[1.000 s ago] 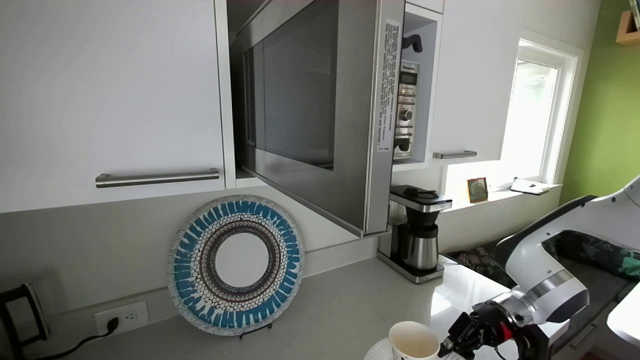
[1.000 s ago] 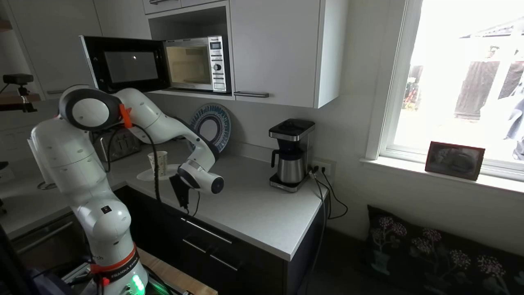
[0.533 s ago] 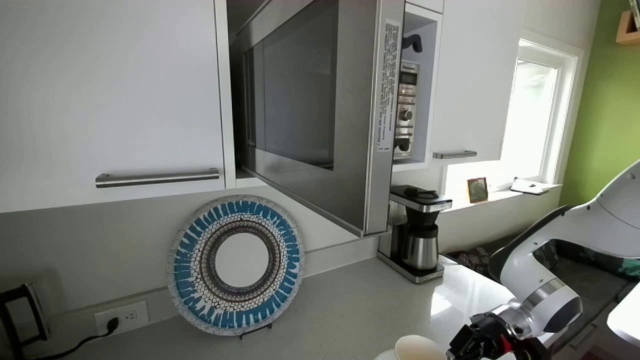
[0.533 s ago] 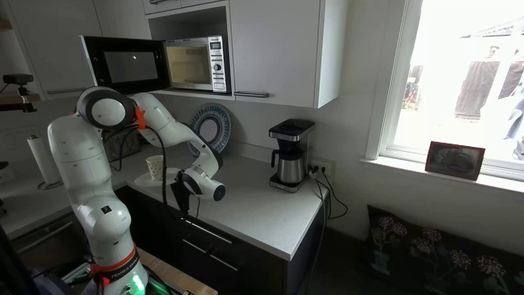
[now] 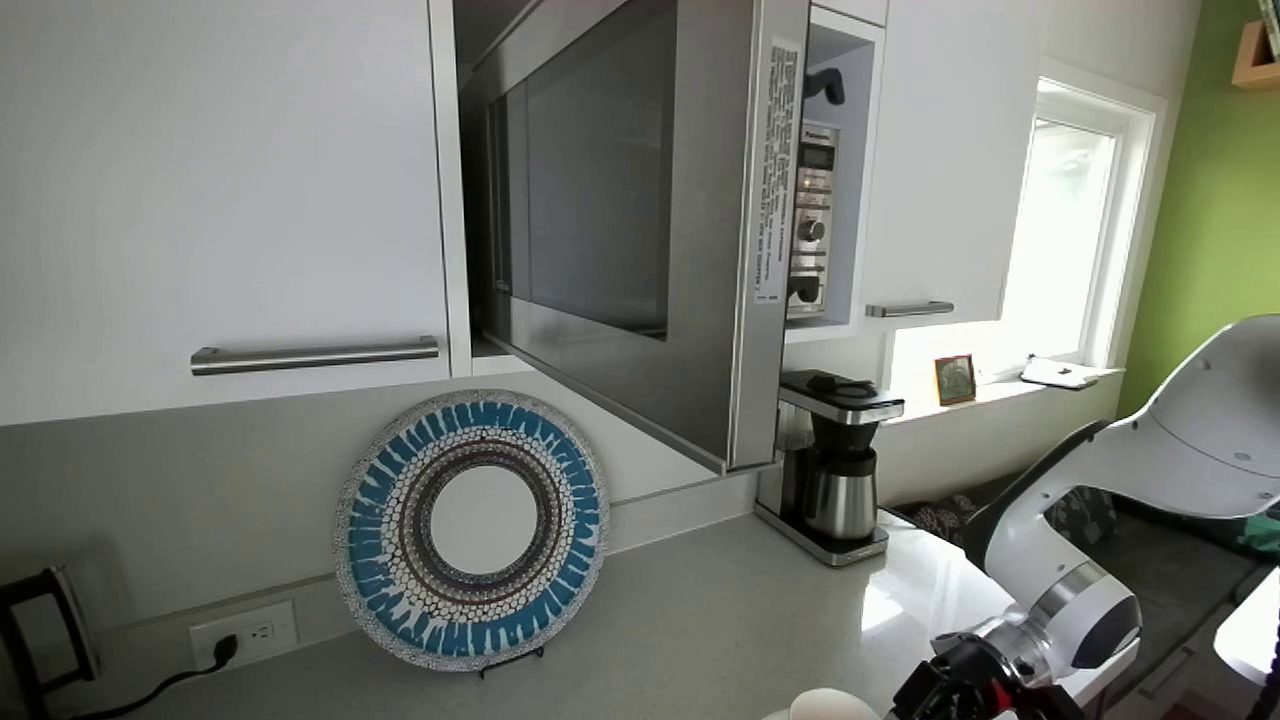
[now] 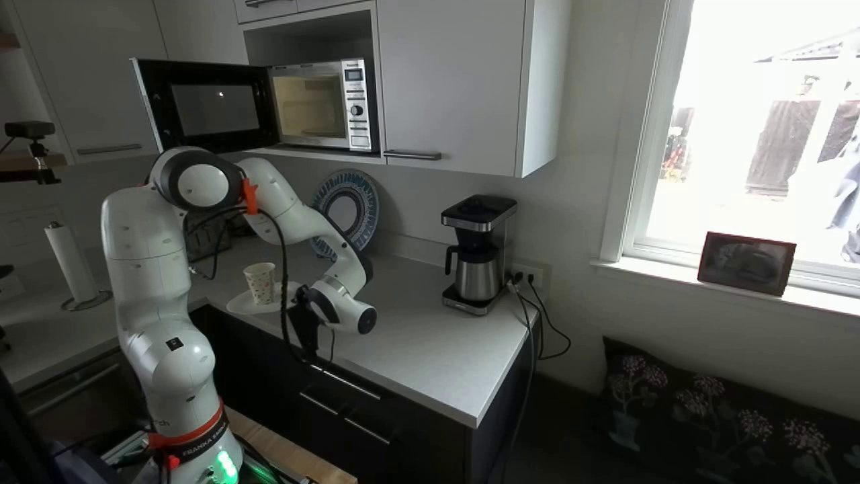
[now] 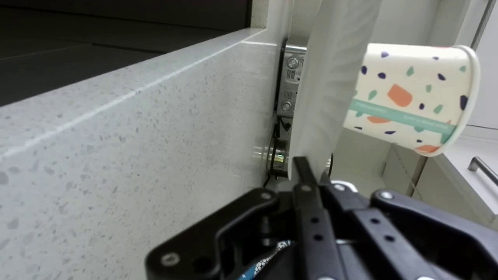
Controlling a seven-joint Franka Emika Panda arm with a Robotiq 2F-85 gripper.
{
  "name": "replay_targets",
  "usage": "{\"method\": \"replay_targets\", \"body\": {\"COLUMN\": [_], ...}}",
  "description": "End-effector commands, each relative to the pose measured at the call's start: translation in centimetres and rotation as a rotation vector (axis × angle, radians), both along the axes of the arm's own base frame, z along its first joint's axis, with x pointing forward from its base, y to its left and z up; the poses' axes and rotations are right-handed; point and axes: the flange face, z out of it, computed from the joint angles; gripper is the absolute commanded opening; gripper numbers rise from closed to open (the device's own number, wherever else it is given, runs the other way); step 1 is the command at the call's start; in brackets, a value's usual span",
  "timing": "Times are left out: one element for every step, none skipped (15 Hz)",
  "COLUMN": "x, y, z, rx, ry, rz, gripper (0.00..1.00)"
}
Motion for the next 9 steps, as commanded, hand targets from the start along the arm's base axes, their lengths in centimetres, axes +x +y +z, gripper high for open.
{"method": "replay_targets", "body": {"x": [0.9,1.2,1.5,1.7,2.1,2.3,2.6,2.9,3.2], "y": [-0.8,-1.0,-1.1,-1.3,-1.4,-1.5,-1.6,-1.7,-1.8], "z": [-1.5,-1.7,-2.1,-2.4,-2.7,-2.9,-3.2,-3.5,-3.7], "rx": [-0.018,-0.022,-0.023,-0.027,-0.030,-0.034,-0.039,-0.044,-0.049], "ry": [-0.013,-0.014,-0.013,-0.013,-0.013,-0.016,-0.017,-0.015,-0.015], "rz": [0.015,0.012,0.014,0.012,0.012,0.014,0.017,0.019,0.021], "gripper": [0.00,0.00,0.00,0.00,0.00,0.00,0.00,0.00,0.00]}}
